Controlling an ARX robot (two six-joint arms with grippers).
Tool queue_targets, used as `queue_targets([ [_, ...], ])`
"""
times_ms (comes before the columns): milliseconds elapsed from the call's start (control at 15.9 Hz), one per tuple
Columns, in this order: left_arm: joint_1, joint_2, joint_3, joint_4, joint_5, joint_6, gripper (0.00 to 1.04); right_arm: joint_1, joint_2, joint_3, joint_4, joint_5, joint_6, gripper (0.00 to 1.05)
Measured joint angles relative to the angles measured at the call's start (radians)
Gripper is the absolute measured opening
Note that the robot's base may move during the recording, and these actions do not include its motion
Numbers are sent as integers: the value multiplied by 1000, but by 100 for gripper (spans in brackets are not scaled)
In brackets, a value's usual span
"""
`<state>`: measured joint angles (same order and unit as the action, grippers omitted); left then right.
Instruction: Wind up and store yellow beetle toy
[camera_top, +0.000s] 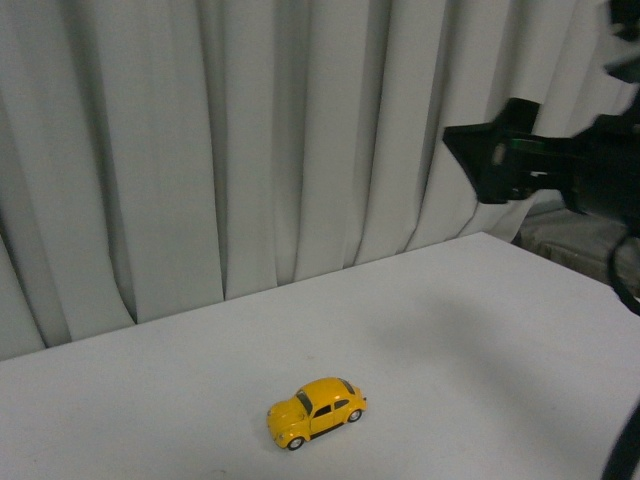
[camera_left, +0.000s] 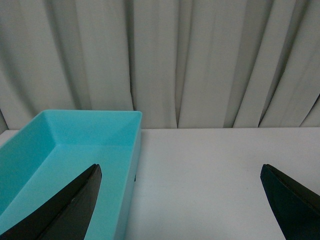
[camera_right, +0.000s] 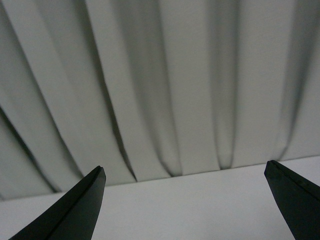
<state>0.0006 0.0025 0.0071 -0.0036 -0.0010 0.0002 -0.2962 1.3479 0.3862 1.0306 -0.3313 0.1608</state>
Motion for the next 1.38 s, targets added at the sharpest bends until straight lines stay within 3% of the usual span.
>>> queue_targets([
  [126, 0, 0, 0, 0, 0, 0, 98, 16, 211, 177, -66, -182, -119, 98],
  [251, 0, 0, 0, 0, 0, 0, 98, 29, 327, 285, -153, -303, -276, 98],
  [314, 0, 0, 0, 0, 0, 0, 98, 33, 378, 345, -241, -391, -399, 98],
  [565, 0, 0, 0, 0, 0, 0, 98, 2, 434, 482, -657, -586, -869, 98],
  [942, 0, 0, 0, 0, 0, 0, 98, -12, 518, 610, -1143, -617, -1424, 98],
  [1194, 0, 0, 0, 0, 0, 0, 98, 11, 604, 708, -1383, -640, -1668, 98],
  [1382, 0, 0, 0, 0, 0, 0, 98, 8, 668, 760, -1427, -665, -1745, 98],
])
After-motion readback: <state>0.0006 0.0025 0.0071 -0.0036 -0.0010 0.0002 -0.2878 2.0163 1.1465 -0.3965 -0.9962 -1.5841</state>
